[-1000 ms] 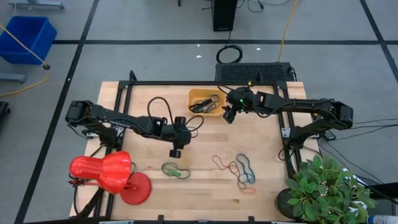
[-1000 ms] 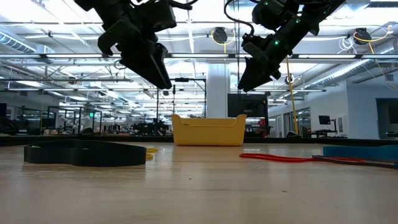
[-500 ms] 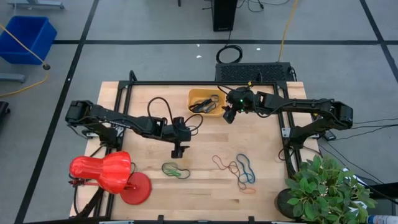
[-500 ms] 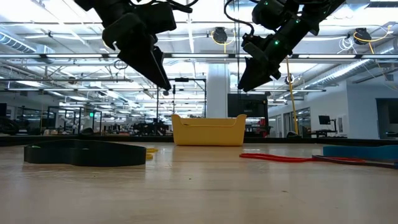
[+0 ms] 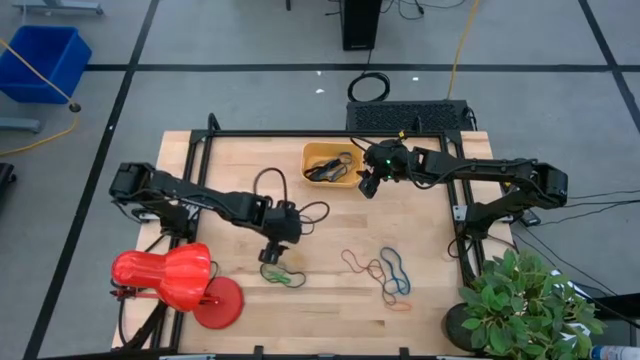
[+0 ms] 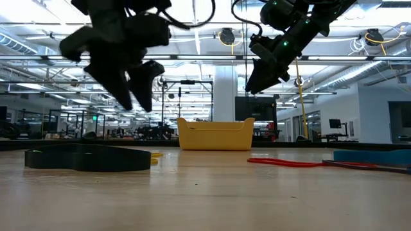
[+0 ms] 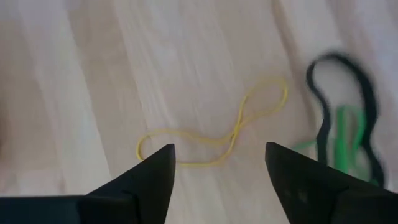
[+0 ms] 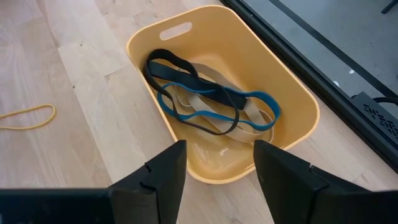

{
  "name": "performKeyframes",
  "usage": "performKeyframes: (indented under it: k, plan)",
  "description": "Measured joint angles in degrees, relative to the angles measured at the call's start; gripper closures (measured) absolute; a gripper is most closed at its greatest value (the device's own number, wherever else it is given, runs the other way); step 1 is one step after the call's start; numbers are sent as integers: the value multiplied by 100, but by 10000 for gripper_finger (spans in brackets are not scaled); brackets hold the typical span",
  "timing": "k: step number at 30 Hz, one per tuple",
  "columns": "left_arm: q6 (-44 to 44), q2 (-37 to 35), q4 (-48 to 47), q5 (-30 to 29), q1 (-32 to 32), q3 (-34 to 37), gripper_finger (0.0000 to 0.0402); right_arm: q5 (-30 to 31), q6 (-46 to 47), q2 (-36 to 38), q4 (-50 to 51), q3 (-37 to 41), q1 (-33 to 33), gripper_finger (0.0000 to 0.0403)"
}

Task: Pick and place rubber bands into bin
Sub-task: Put the yellow rubber band into the yellow bin

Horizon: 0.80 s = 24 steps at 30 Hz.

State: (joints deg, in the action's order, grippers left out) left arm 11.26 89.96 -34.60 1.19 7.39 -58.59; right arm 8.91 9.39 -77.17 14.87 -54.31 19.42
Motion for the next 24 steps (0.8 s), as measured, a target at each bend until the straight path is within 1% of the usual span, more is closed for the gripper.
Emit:
performKeyframes:
  k: [4,6,13,18,24]
  plan:
    - [623,235,27,22,56,-2,167,0,26,0,1,1,0,222]
    - [818,395,-59,30,69,8,172,0,31,0,4,1,0,222]
    - [1430,670,249,70,101,9,193,0,42,0,18,1,0,222]
    - [1615,831,415,175,101,9,209,0,42,0,8,1,-1,222]
    - [1882,1120,519,160,208,8,225,0,44,0,9,1,-1,222]
